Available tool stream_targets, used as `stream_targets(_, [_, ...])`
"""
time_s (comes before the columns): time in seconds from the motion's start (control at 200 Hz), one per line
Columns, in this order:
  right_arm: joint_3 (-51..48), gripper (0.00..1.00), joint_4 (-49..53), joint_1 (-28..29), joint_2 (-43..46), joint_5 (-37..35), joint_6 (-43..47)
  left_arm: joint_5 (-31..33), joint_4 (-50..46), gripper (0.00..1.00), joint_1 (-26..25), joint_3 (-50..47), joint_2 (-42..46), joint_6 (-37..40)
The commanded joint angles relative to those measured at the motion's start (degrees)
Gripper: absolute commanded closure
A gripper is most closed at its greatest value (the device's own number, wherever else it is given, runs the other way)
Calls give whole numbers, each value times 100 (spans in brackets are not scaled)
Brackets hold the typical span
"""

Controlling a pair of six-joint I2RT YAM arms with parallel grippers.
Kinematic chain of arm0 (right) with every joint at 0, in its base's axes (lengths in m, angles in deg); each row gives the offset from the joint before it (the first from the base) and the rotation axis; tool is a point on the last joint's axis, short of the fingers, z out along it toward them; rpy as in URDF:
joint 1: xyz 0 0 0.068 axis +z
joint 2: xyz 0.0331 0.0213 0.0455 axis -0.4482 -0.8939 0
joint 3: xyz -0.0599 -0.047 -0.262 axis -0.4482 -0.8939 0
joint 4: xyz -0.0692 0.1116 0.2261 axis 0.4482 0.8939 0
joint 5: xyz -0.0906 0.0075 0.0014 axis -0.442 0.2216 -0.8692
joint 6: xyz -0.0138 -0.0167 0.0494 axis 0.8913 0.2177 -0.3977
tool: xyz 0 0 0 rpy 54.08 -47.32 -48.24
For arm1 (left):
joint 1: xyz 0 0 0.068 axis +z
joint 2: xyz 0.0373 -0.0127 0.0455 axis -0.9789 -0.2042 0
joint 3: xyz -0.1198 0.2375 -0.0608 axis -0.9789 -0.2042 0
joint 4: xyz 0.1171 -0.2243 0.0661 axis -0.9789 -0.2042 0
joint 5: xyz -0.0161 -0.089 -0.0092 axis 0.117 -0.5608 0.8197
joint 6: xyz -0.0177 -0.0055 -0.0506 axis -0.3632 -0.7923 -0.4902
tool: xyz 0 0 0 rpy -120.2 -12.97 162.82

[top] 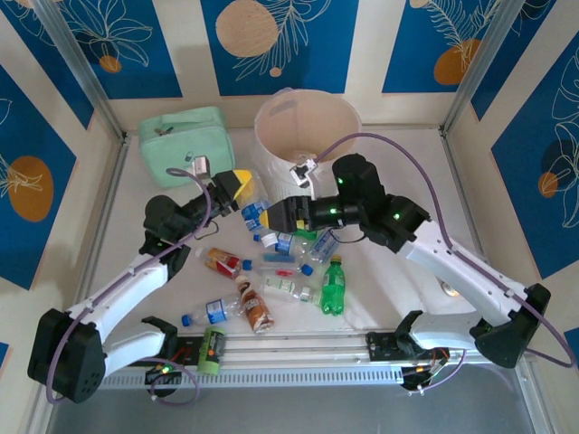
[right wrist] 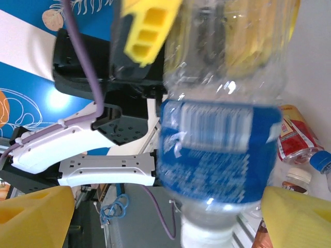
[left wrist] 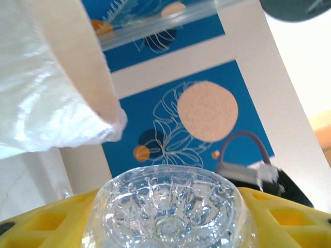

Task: Put the plastic bottles in the bin

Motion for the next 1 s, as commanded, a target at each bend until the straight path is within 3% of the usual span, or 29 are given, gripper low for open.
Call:
stream_targets(0.0, [-363,7,-120,137,259,-364,-252,530,831,42,52,-164,-74,-437])
stream_targets(0.415, [-1148,25,-1469,151,499,-390,-1268,994,1741,42,57,-585,-320,-825])
stream_targets(0.555, [-1129,33,-1421,154,411,-399,-1273,1068,2274,43,51,-628,-610,-1119])
stream_targets(0.69, [-1132,34,-1288,144,341,-448,-1241,1085,2497,44,54,-613,-735,-1242])
stream_targets(0.845, [-1059,34,-1208,103,211,-444,-1184,1056,2404,44,48,-591,-656,-1209])
stream_targets(0.99, [-880,43,-1215,102,8,-339,-1119,1067,2329,44,53,-635,-617,-1186])
